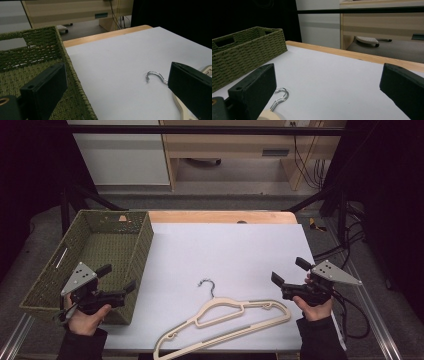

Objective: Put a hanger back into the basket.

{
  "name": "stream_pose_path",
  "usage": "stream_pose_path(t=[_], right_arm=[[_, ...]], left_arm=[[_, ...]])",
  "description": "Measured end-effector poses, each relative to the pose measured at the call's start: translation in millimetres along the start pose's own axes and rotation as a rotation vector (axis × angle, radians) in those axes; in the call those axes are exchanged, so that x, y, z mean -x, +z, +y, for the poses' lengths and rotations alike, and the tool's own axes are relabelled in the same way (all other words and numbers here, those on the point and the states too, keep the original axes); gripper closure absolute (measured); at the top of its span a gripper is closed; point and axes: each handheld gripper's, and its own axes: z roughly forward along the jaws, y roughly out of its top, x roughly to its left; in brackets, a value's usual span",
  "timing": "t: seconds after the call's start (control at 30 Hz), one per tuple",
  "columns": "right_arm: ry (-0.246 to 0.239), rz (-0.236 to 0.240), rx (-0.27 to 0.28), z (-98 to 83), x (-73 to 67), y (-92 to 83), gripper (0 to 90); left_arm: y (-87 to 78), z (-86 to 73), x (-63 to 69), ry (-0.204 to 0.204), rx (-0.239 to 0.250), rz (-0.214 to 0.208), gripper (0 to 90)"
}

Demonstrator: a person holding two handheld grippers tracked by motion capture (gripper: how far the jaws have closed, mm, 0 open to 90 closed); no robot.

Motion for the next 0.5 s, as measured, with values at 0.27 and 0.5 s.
stream_pose_path(t=[0.27,0.5], right_arm=[[-0.003,0.027,-0.040,1.7,-10.0,9.2,4.2],[0.011,0.068,-0.091,0.2,-28.1,27.2,7.4]], left_arm=[[-1.0,0.4,0.0,0.010,0.003,0.011,2.6],[-0.1,1.3,0.0,0.011,0.002,0.015,2.8]])
